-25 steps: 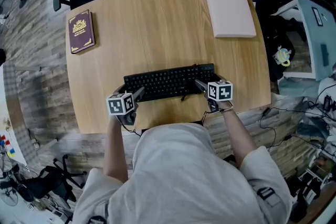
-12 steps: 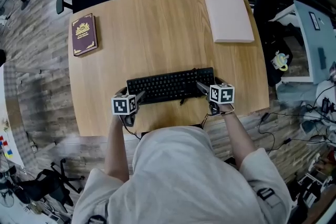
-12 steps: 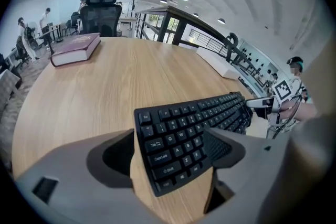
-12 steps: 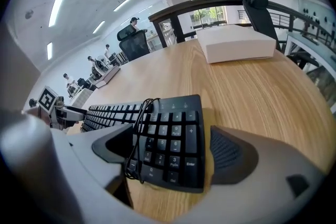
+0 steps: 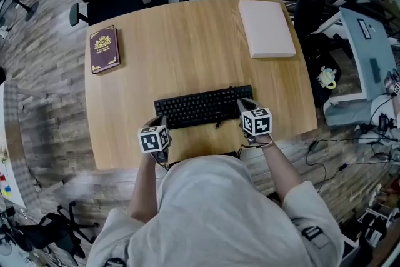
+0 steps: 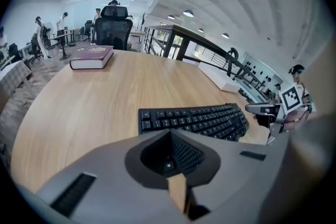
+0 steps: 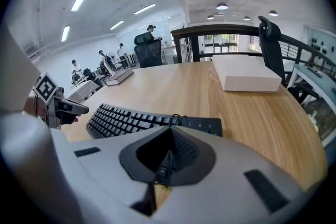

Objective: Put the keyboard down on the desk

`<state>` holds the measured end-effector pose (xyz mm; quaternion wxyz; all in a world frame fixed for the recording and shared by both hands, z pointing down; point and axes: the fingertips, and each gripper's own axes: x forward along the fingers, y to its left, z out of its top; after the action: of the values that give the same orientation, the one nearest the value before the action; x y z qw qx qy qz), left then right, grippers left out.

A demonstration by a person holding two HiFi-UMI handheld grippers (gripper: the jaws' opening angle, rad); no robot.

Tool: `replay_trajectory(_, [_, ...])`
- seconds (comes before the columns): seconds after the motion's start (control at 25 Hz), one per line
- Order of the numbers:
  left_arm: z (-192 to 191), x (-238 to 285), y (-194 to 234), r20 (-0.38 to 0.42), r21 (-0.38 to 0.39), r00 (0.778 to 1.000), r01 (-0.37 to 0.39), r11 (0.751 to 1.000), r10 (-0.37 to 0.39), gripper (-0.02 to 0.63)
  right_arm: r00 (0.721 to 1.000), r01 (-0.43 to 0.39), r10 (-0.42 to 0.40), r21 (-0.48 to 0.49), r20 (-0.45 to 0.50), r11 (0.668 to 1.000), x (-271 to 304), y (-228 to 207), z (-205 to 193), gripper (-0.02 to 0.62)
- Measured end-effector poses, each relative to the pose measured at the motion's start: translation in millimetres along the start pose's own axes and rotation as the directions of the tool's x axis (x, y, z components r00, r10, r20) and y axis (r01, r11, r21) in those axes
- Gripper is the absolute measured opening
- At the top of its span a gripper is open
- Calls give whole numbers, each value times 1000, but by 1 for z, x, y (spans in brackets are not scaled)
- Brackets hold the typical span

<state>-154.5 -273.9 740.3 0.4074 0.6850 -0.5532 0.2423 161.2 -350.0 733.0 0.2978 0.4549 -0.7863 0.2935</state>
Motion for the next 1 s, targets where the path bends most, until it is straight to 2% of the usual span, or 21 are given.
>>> replay_trajectory(0.12, [-2,-4,-3,17,18,999,32,999,-32,11,1000,-21,21,-19,-7,1000,-2,20,-8,5])
replay_trajectory(0.36, [-36,-20,-23,-6,56,994,109,992,-109,11,998,-47,43,-61,-51,997,-24,62,-54,3])
replay_trajectory(0.48, [-36,-18,-32,5,92,993,117,989,-117,11,999,-40,39,-55,-24,998,-30,74,-55,3])
replay_trajectory(0.64, [-32,-18,-50,27,88,991,132,987,-135,11,998,-58,58,-83,1,995,-31,83,-51,3])
replay_trajectory(0.8, [-30,-22,-66,63,95,992,106,990,-112,11,996,-86,89,-133,18,987,-36,89,-47,3])
replay_trajectory(1.0, [-30,-30,-92,133,73,989,53,996,-62,11,991,-98,109,-129,81,987,-54,73,-47,3])
